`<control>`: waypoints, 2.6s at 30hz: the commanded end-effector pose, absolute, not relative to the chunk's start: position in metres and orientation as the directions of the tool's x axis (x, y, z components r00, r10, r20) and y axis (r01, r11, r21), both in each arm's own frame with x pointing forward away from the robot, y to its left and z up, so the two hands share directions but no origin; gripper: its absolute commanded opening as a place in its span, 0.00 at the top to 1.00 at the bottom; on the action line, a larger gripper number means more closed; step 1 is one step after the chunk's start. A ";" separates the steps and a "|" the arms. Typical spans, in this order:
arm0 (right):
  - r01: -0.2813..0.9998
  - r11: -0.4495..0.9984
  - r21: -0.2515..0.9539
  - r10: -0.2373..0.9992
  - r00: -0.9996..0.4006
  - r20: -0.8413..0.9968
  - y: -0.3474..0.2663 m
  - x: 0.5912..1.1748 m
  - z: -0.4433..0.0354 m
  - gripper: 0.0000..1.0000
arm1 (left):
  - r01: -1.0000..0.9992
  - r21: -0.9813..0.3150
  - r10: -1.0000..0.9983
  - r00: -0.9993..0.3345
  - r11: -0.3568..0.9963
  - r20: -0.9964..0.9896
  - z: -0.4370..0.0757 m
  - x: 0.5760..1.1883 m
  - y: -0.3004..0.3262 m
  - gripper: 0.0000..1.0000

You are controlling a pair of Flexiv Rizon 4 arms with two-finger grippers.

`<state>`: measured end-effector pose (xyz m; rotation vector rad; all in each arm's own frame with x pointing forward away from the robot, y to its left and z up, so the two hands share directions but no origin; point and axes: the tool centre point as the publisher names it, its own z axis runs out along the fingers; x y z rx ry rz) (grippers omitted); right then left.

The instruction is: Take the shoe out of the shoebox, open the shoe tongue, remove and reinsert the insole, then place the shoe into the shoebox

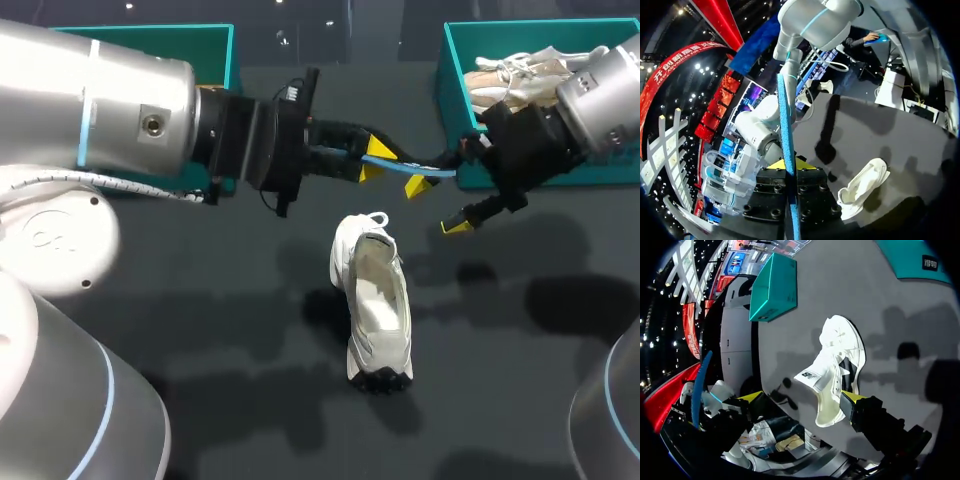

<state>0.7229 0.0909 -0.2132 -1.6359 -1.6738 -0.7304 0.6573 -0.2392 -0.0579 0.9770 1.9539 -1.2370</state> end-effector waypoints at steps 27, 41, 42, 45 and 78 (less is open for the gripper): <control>0.995 0.029 -0.093 0.513 0.065 0.856 0.095 0.734 -0.198 0.00 | 0.942 -0.230 0.240 -0.289 0.243 -0.927 -0.087 0.655 -0.228 1.00; 0.992 0.024 -0.125 0.469 0.099 0.878 0.100 0.744 -0.192 0.00 | 0.965 -0.094 0.213 -0.149 0.247 -0.966 -0.107 0.679 -0.214 1.00; 0.991 0.018 -0.129 0.465 0.106 0.879 0.101 0.745 -0.192 0.00 | 0.964 -0.090 0.215 -0.145 0.249 -0.966 -0.111 0.684 -0.213 1.00; 0.990 0.013 -0.143 0.425 0.124 0.897 0.105 0.749 -0.190 0.00 | 0.964 -0.056 0.210 -0.112 0.258 -0.971 -0.123 0.698 -0.209 1.00; 0.999 0.012 -0.034 0.193 0.031 0.981 0.136 0.756 -0.169 0.00 | 0.999 -0.046 0.103 -0.045 -0.012 -0.994 -0.160 0.734 -0.214 1.00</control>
